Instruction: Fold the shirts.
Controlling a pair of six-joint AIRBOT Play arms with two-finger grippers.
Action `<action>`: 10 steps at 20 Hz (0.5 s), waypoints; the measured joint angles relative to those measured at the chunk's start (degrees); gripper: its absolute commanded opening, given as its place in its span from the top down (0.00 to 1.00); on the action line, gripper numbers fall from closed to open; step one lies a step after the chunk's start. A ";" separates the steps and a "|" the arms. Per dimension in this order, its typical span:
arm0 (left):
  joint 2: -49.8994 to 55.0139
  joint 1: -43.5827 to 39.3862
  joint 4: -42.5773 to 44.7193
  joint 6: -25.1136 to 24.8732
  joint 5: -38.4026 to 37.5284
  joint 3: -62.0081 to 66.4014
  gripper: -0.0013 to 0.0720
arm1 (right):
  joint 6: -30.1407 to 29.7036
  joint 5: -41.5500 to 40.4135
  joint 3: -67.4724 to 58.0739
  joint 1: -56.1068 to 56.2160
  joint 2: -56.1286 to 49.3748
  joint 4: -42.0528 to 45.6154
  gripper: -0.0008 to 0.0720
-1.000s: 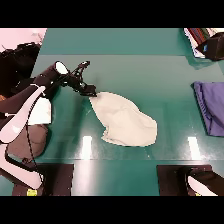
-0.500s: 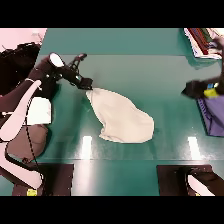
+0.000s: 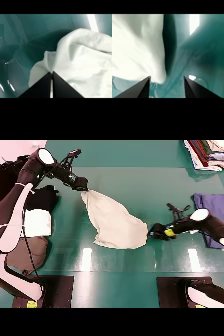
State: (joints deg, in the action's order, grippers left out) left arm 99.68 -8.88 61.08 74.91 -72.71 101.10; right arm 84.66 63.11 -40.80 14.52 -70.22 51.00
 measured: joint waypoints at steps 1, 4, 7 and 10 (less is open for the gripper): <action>0.00 0.00 0.13 0.04 -0.02 0.11 0.95 | -0.76 -1.42 -0.55 1.46 -2.16 -1.27 0.67; -0.24 0.00 0.83 0.87 -0.20 0.33 0.95 | -2.80 -4.50 -4.59 4.81 -7.39 -2.60 0.96; -3.54 0.00 4.07 2.23 -0.09 1.05 0.95 | -3.63 -4.98 -10.80 5.38 -7.65 -0.59 0.97; -11.56 0.02 9.01 3.06 0.26 3.34 0.95 | -3.61 -2.99 -19.89 2.80 -2.49 2.97 0.97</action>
State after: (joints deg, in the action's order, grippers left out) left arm 88.12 -8.86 70.08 77.97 -72.44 104.44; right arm 81.06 60.12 -60.69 17.32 -72.71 53.98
